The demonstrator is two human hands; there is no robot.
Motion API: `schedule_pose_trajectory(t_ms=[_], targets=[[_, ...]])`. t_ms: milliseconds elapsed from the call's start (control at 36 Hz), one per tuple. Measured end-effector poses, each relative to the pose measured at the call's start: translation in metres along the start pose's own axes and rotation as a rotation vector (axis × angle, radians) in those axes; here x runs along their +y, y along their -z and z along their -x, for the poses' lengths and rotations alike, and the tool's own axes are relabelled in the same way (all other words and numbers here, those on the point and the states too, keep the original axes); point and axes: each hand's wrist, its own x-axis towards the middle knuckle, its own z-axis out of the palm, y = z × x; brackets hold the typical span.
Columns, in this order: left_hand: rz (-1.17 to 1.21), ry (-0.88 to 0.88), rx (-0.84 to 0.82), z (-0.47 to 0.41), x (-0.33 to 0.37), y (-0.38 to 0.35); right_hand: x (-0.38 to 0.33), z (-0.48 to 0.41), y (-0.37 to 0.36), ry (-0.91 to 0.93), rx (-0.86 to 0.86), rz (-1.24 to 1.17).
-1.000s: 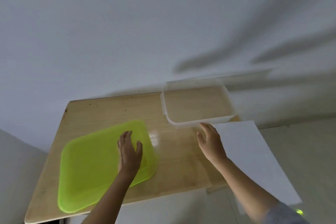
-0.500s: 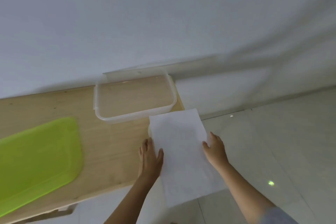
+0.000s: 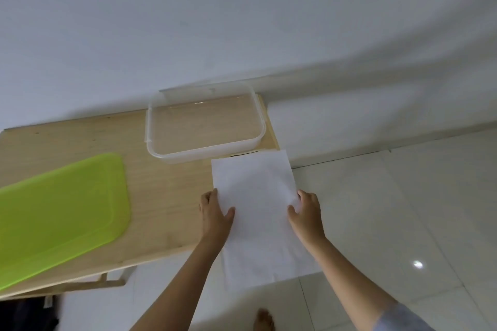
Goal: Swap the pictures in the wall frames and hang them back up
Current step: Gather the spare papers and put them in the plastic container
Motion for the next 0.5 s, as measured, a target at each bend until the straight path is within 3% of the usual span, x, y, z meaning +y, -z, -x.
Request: schedule_pose_trajectory(t_ms=[278,500], targets=[[-0.011,-0.063,0.017,0.008,-0.017,0.003,0.0,0.005,-0.008,-0.001,0.053,-0.02],[-0.427,-0.199,0.002,0.023,-0.04,-0.009,0.002,0.017,-0.02,0.05,0.108,-0.027]])
